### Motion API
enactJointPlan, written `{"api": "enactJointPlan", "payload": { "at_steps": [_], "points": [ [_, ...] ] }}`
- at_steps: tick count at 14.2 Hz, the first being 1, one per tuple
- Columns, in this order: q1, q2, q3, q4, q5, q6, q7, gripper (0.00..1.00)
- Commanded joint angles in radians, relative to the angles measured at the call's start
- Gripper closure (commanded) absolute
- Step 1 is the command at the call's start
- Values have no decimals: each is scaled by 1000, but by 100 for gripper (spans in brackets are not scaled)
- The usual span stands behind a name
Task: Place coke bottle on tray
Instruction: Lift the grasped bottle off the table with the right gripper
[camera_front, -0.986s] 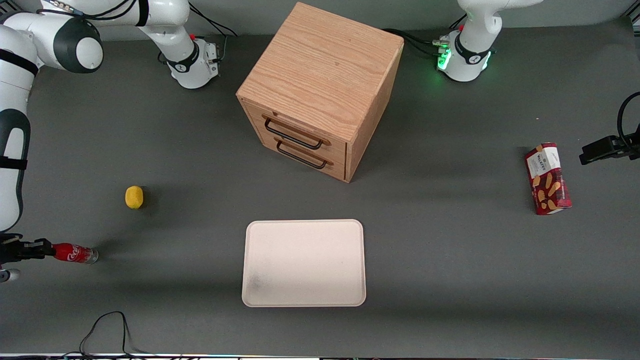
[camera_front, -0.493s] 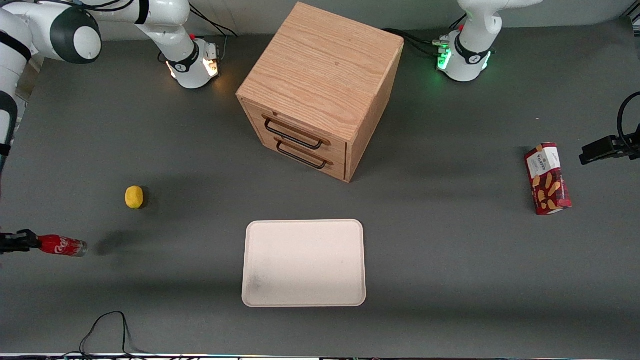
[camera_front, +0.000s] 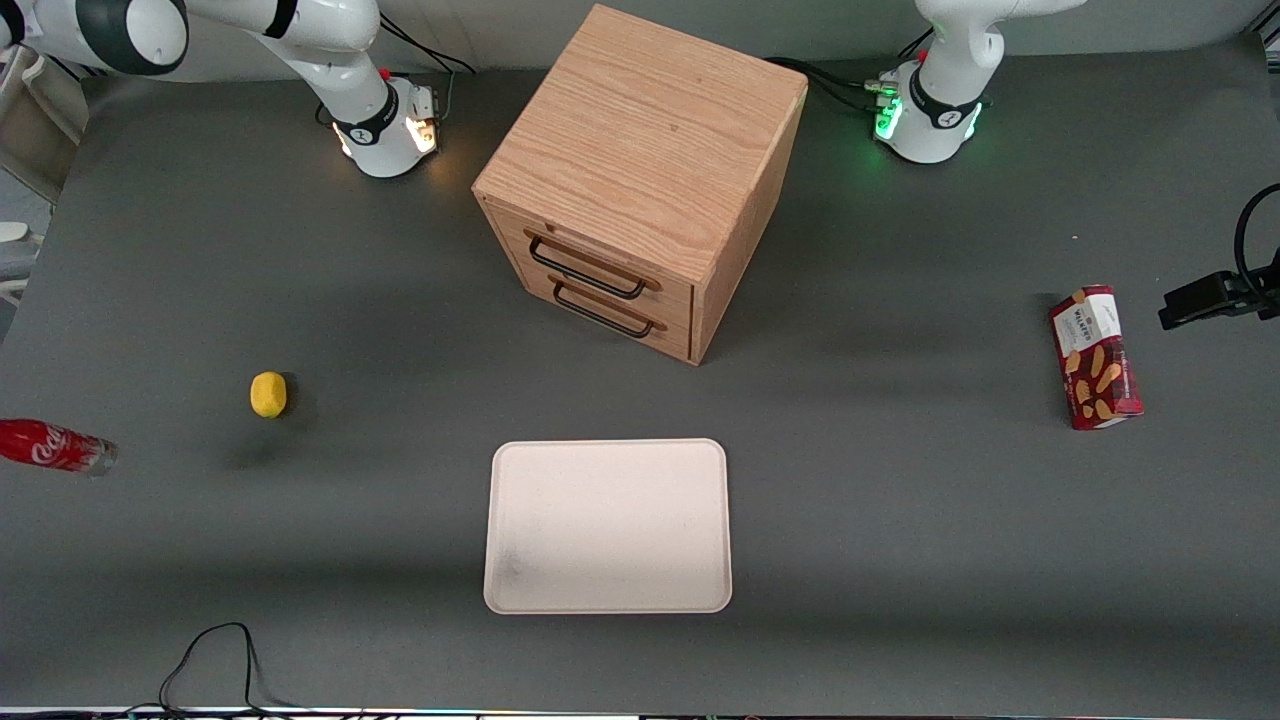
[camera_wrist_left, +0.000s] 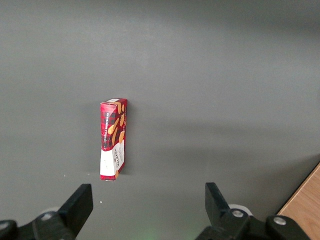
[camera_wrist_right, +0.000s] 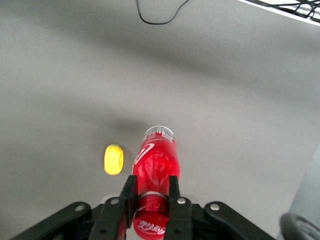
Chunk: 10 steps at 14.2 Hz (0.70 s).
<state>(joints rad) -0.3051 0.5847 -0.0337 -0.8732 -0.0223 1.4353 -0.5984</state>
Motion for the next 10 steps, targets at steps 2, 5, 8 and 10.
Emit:
{"api": "enactJointPlan", "payload": {
  "at_steps": [2, 5, 8, 10],
  "points": [
    [1, -92, 8, -15, -22, -64, -12, 100],
    [52, -117, 5, -18, -16, -69, 18, 100],
    [167, -152, -2, -27, -13, -79, 161, 100],
    [251, -154, 0, -26, 1, -90, 291, 100]
  ]
}}
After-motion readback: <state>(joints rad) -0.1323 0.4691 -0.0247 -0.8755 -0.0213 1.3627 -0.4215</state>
